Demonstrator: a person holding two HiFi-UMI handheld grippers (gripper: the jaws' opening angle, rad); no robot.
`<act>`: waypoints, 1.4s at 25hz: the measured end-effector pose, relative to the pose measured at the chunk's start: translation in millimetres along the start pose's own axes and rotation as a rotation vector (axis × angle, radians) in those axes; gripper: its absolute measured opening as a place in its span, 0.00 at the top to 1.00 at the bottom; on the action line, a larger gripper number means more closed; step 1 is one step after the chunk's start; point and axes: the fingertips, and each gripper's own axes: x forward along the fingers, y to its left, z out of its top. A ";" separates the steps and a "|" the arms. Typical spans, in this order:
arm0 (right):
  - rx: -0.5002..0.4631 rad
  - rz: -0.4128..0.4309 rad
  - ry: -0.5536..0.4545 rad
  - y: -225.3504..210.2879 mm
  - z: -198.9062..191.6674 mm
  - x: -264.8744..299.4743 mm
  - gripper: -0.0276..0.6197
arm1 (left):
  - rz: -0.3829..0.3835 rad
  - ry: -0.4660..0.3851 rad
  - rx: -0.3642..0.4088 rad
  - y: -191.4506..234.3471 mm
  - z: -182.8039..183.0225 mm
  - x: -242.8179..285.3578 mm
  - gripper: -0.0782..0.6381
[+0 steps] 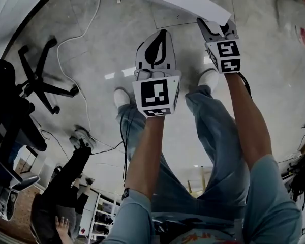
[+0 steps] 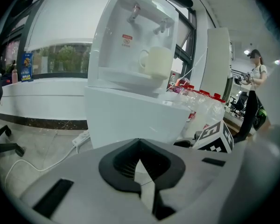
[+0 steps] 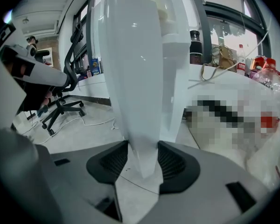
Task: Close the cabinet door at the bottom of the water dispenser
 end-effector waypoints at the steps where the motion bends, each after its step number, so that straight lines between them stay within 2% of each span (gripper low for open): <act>1: -0.007 0.005 -0.002 -4.2 1.4 1.4 0.65 | 0.005 -0.003 -0.001 -1.4 1.3 2.5 0.88; 12: -0.084 0.064 -0.032 -42.6 19.8 19.5 0.65 | 0.039 -0.024 0.000 -12.7 10.5 31.8 0.88; 21: -0.091 0.045 -0.062 -74.6 37.7 38.7 0.67 | 0.042 -0.050 -0.007 -18.8 17.0 53.7 0.88; 35: -0.119 0.017 -0.081 -100.6 62.9 64.2 0.73 | 0.072 -0.096 -0.017 -6.3 31.4 69.3 0.88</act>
